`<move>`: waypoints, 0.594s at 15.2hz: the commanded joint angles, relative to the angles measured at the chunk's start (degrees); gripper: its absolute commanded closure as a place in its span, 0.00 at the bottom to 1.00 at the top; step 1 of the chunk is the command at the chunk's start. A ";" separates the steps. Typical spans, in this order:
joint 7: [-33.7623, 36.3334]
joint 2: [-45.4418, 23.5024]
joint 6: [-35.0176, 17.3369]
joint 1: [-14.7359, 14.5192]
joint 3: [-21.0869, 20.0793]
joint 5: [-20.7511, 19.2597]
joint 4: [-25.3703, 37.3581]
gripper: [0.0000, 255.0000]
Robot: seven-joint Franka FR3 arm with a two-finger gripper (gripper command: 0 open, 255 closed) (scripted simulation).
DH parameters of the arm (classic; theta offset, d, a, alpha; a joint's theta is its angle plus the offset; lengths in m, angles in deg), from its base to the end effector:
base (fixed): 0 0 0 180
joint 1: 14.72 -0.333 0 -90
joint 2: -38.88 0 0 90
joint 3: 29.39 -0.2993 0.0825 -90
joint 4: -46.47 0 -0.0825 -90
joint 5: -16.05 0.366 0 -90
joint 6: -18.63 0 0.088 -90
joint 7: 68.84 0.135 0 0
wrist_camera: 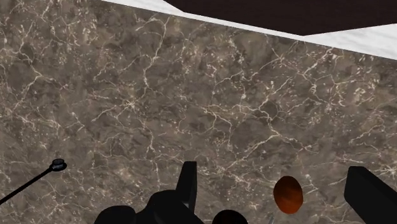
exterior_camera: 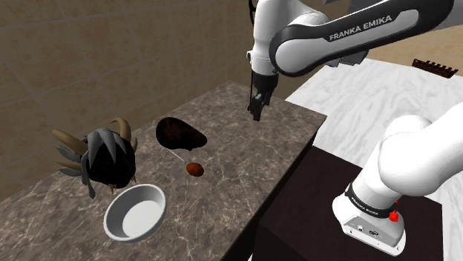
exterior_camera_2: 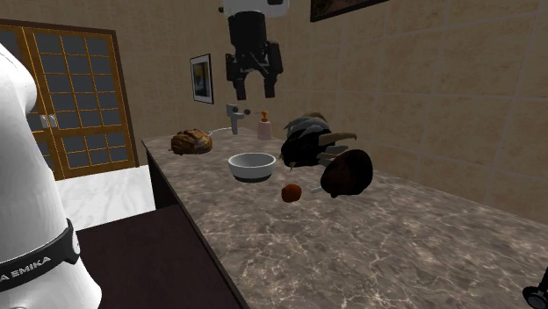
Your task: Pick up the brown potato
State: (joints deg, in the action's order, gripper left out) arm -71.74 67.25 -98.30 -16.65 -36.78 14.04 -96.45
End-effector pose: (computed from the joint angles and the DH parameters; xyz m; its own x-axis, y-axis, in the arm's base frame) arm 0.3868 0.0603 0.4260 0.9763 0.2141 0.0320 0.2103 -0.9730 0.0946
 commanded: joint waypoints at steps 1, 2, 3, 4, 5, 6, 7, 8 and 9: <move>0.03 -3.62 -4.09 -0.09 -0.42 -0.23 -0.03 0.00; 0.21 -5.64 -6.03 -0.15 -0.74 -0.38 0.17 0.00; 0.41 -7.70 -7.92 -0.20 -1.05 -0.59 0.46 0.00; 0.63 -9.80 -9.76 -0.24 -1.36 -0.84 0.82 0.00; 0.88 -11.93 -11.55 -0.26 -1.68 -1.15 1.27 0.00; 1.16 -14.09 -13.29 -0.28 -2.00 -1.51 1.81 0.00; 1.48 -16.29 -14.96 -0.29 -2.31 -1.93 2.42 0.00; 1.83 -18.50 -16.57 -0.31 -2.61 -2.42 3.11 0.00; 2.22 -20.74 -18.11 -0.33 -2.89 -2.98 3.89 0.00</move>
State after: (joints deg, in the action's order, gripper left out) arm -70.19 48.82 -114.12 -16.85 -39.20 11.59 -92.73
